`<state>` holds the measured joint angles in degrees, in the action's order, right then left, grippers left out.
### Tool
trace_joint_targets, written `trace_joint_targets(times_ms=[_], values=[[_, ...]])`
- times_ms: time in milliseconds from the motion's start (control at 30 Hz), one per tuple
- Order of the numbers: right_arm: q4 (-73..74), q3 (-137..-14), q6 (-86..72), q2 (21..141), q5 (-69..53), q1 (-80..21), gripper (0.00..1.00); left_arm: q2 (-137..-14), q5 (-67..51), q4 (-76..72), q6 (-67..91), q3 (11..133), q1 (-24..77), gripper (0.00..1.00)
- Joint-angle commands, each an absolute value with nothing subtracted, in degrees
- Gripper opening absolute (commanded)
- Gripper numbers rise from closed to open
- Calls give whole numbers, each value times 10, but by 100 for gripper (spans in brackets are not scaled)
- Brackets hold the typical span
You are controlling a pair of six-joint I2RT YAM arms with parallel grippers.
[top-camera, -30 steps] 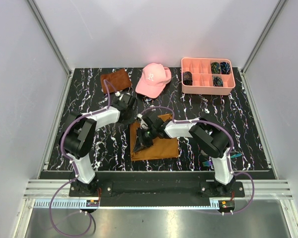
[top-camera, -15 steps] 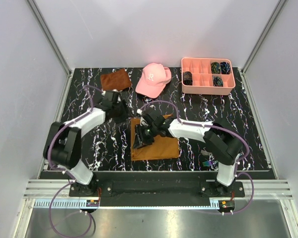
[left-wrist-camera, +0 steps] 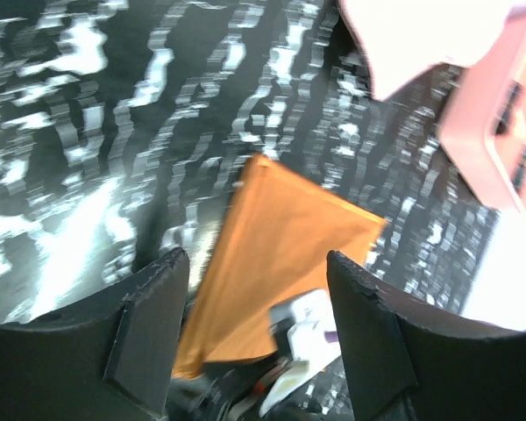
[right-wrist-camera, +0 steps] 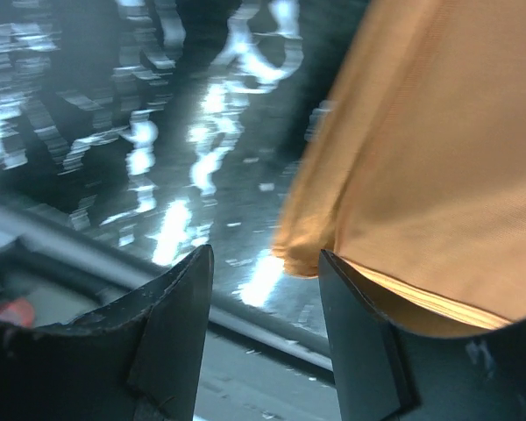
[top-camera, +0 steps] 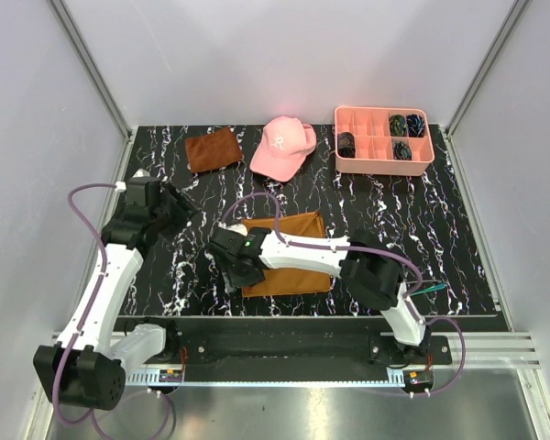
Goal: Fold the napkin into a case and place the utensils inside
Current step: Pick up the upper triangle-folded napkin from the center of the board.
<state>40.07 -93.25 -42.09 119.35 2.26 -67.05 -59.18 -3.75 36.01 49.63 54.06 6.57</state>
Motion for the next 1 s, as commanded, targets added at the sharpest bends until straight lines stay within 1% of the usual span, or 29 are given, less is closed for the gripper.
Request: trace_joint_targets(times_ms=[0,100,267,467,600,767,867,967], values=[[530,-1005,-435,1215,143,-680,60,-560,38,426,491,530,49,66],[542,-1027,-428,1221,156,-686,61,-548,48,430,482,525,45,67],[548,-1057,-413,1241,148,-688,64,-558,33,430,474,515,36,67],[557,-1092,-410,1279,135,-691,63,-567,21,433,464,515,16,67],[561,-1099,-409,1288,137,-691,58,-568,16,434,457,519,1,67],[563,-1103,-410,1296,135,-693,56,-578,5,432,449,517,1,68],[567,-1109,-411,1304,132,-695,49,-581,4,434,447,515,-16,67],[575,-1121,-411,1315,134,-699,47,-580,4,434,447,514,-23,68]])
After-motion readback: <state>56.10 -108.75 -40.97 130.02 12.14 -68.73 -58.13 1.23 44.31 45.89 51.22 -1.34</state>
